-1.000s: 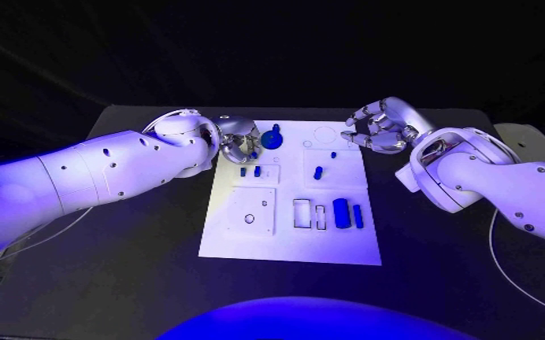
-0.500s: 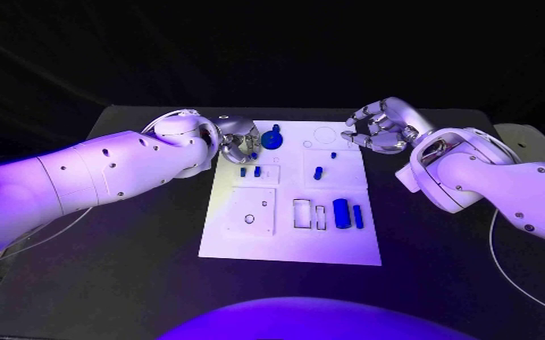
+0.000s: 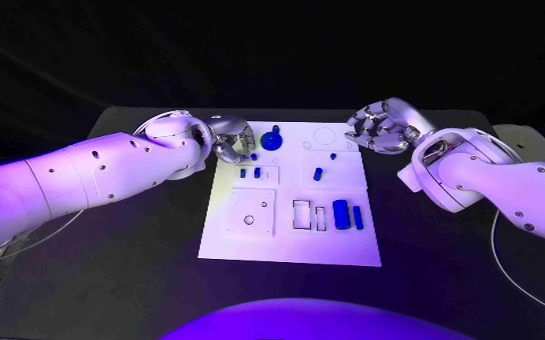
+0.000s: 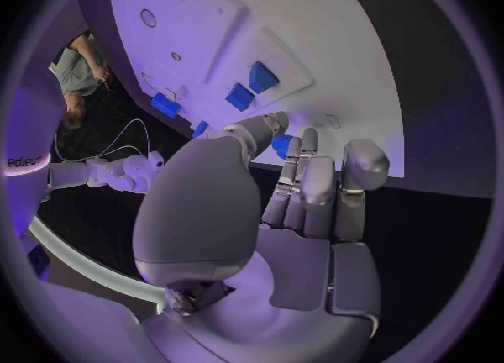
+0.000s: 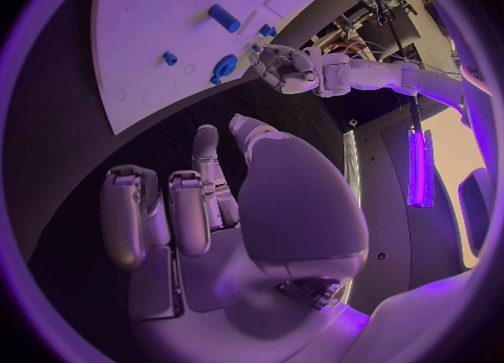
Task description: Assemble the parts on the task board
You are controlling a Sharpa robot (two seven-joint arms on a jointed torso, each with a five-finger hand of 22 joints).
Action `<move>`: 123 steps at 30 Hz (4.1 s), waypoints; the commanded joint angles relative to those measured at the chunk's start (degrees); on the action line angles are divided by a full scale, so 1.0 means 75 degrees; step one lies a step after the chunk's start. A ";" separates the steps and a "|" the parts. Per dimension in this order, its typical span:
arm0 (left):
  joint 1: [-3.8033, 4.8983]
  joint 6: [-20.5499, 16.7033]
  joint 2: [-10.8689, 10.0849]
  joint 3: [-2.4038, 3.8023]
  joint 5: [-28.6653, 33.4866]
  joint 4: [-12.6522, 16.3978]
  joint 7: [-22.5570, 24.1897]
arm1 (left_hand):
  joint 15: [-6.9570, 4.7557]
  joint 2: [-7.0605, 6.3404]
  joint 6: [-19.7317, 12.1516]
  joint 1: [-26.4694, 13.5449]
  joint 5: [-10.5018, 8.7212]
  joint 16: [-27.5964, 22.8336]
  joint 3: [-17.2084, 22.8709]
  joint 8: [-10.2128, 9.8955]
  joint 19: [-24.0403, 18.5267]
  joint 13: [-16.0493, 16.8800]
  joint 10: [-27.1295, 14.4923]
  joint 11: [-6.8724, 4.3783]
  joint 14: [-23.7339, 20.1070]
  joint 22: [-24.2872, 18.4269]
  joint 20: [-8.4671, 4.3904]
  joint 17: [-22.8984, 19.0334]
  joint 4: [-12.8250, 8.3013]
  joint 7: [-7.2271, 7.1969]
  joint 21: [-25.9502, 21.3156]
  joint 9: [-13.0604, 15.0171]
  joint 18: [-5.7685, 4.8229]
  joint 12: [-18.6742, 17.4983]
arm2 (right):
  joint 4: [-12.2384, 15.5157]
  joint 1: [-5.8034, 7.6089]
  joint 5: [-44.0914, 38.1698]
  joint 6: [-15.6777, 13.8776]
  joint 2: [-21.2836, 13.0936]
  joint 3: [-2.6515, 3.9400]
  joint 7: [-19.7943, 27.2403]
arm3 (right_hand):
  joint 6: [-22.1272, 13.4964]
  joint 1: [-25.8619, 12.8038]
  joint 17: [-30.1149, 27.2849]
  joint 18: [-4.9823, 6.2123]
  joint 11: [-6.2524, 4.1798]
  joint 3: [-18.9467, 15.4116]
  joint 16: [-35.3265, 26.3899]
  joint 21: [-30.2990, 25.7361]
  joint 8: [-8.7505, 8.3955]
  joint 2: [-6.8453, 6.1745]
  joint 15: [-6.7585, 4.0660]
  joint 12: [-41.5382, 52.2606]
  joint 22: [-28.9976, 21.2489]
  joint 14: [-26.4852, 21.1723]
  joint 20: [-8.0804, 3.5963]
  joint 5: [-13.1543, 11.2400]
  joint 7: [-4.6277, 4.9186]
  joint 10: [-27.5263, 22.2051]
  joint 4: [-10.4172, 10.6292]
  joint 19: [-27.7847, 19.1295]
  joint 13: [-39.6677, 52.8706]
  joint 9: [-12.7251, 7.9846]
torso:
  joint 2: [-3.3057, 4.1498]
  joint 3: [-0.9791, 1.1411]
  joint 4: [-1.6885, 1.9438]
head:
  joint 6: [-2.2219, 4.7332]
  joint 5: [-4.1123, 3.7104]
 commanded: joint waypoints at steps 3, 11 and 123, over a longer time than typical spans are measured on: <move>0.0004 -0.0820 -0.0171 0.0009 0.0594 0.0240 0.0521 | 0.0028 -0.0006 0.0158 -0.0053 0.0041 -0.0064 -0.0063 0.0063 -0.0118 -0.0011 -0.0109 0.0019 -0.0094 -0.0094 0.0025 -0.0136 0.0018 0.0028 -0.0088 0.0022 0.0082 -0.0040 | -0.0162 -0.0002 -0.0790 0.0415 0.0035 0.0000 0.0009 | 0.0183 0.0440 0.0634 0.0076 0.0017 0.0668 -0.0154 -0.0168 0.0073 -0.0141 -0.0029 -0.1869 0.1204 0.0431 -0.0041 -0.0164 0.0025 0.0068 -0.0214 0.0236 -0.1617 0.0016 | 0.0001 -0.0006 -0.0010 | 0.0037 -0.0008; 0.0074 -0.1763 -0.0645 0.0022 0.3277 0.0597 0.1395 | 0.0036 0.0103 0.0236 -0.0076 0.0032 -0.0498 -0.0080 0.0076 -0.0652 0.0030 -0.0027 0.0011 -0.0608 -0.0948 0.0052 -0.1219 0.0088 0.0030 -0.0680 0.0001 0.0252 0.0130 | -0.0441 0.0010 -0.2700 0.1057 0.0198 0.0000 -0.0121 | 0.0490 0.0516 0.0637 0.0069 0.0033 0.1239 -0.0171 -0.0165 0.0053 -0.0316 -0.0004 -0.3270 0.1230 0.0446 -0.0017 -0.0391 -0.0024 0.0468 -0.0630 0.0258 -0.2907 -0.0009 | 0.0000 0.0003 -0.0014 | 0.0104 -0.0161; 0.0155 -0.1215 -0.1242 0.0010 1.0208 0.1541 0.3492 | 0.0105 0.0458 -0.0023 0.0144 0.0038 -0.2111 -0.0261 -0.0105 -0.1861 -0.0034 -0.0547 0.0151 -0.2306 -0.3047 0.0055 -0.3743 -0.0212 0.0216 -0.2636 -0.0144 0.0525 0.0617 | -0.0110 -0.0416 -0.5329 0.0843 0.1008 0.0000 -0.0792 | 0.1504 0.0396 0.0445 -0.0083 -0.0158 0.2123 -0.0231 0.0485 0.0063 0.0221 -0.0176 -0.4492 0.1674 0.0460 -0.0178 -0.0569 -0.0214 0.1849 -0.1883 0.0551 -0.4095 0.0148 | 0.0004 0.0001 -0.0042 | 0.0103 -0.0175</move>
